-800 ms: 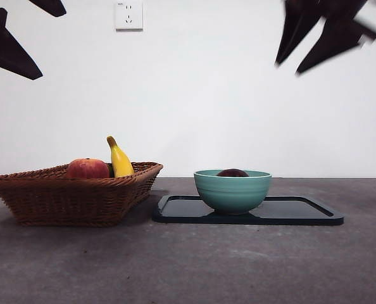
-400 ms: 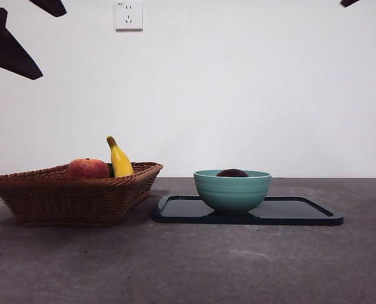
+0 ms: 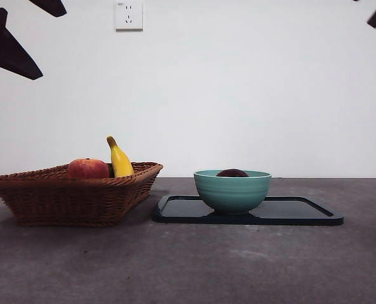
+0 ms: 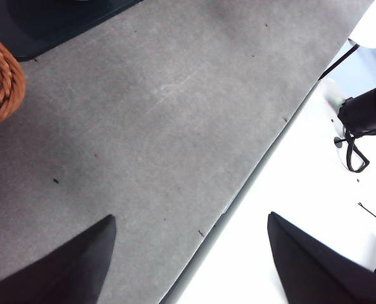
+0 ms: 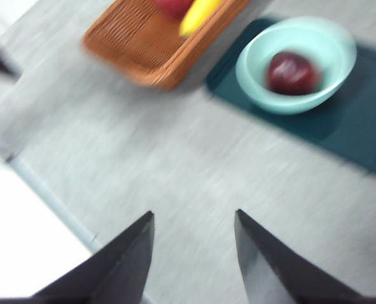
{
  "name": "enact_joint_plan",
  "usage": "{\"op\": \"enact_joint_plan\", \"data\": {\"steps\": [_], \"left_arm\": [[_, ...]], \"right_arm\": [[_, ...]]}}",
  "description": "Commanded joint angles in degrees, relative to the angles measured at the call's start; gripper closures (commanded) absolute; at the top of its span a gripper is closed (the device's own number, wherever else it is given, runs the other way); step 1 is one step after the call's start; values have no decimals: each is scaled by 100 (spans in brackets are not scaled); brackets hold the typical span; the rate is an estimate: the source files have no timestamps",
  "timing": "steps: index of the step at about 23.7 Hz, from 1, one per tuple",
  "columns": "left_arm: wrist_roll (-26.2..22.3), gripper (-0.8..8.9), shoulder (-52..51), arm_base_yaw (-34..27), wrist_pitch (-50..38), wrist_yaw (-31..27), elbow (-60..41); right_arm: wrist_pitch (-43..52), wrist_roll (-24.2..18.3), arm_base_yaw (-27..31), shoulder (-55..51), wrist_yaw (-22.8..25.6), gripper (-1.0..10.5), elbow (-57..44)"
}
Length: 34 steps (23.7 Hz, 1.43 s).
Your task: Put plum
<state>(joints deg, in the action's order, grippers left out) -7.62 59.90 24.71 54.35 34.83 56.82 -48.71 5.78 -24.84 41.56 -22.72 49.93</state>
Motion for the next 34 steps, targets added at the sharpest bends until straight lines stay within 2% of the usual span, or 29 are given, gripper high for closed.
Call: {"op": "enact_joint_plan", "data": {"steps": [1,22,28,34], "left_arm": [[-70,440,24,22,-39,35,63],[4,440,24,24,-109,35,63],[702,435,44,181,-955,-114,68],[1449,434,313,479,-1919,-778,258]], "right_arm": [[57,-20,-83,-70,-50,743,-127],[63,-20,-92,-122,-44,743,-203],[63,-20,-90,-122,-44,743,-203],[63,-20,-90,-122,-44,743,-203]]}}
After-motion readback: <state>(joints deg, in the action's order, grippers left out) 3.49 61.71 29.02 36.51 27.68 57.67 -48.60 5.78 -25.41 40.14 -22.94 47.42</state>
